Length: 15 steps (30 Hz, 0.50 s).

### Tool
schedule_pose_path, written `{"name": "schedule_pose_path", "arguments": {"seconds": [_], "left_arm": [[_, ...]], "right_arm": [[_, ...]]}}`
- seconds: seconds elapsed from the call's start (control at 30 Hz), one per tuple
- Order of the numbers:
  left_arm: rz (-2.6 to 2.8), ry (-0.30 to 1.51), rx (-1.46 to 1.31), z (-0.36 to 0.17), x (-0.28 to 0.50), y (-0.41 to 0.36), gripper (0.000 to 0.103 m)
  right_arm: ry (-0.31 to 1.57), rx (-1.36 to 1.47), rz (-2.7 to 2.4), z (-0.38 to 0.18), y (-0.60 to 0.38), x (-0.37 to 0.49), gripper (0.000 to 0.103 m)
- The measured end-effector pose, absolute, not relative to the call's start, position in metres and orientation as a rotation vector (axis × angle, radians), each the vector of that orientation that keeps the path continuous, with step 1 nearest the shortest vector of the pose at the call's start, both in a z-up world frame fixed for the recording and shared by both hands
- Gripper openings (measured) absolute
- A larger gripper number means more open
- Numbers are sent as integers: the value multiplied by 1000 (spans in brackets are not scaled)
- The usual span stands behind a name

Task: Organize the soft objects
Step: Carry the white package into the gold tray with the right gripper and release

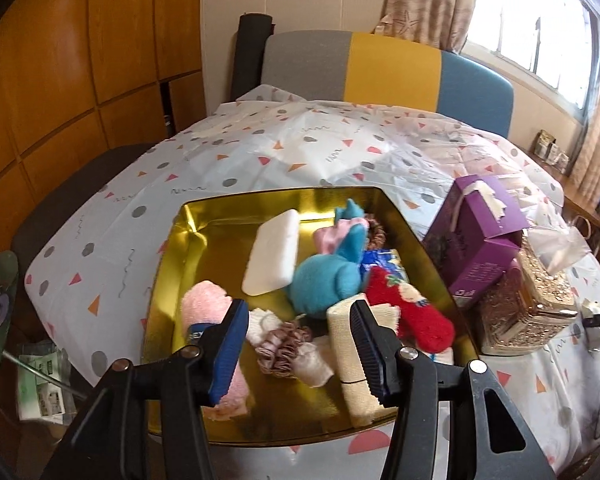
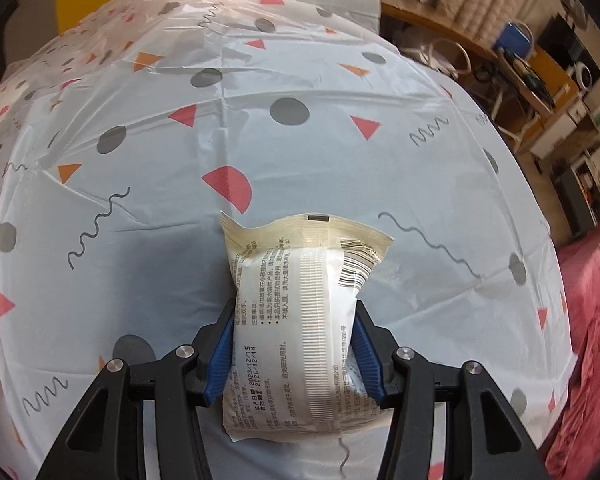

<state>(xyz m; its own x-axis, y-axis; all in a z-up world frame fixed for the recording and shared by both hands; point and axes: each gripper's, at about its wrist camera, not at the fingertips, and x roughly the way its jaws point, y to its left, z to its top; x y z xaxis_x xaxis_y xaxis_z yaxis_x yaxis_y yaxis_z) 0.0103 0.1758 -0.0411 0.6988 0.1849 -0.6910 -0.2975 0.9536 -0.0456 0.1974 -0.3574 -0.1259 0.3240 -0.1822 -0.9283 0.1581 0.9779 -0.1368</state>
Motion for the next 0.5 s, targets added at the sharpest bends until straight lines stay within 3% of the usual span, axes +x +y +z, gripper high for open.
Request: {"name": "schedule_pose_path", "arguments": {"seconds": [0.2, 0.5], "left_arm": [[234, 749, -156, -41, 10, 169, 55], [192, 737, -140, -41, 11, 156, 55]], "right_arm": [[1239, 121, -183, -122, -323, 196, 52], [1124, -168, -9, -127, -209, 177, 52]]}}
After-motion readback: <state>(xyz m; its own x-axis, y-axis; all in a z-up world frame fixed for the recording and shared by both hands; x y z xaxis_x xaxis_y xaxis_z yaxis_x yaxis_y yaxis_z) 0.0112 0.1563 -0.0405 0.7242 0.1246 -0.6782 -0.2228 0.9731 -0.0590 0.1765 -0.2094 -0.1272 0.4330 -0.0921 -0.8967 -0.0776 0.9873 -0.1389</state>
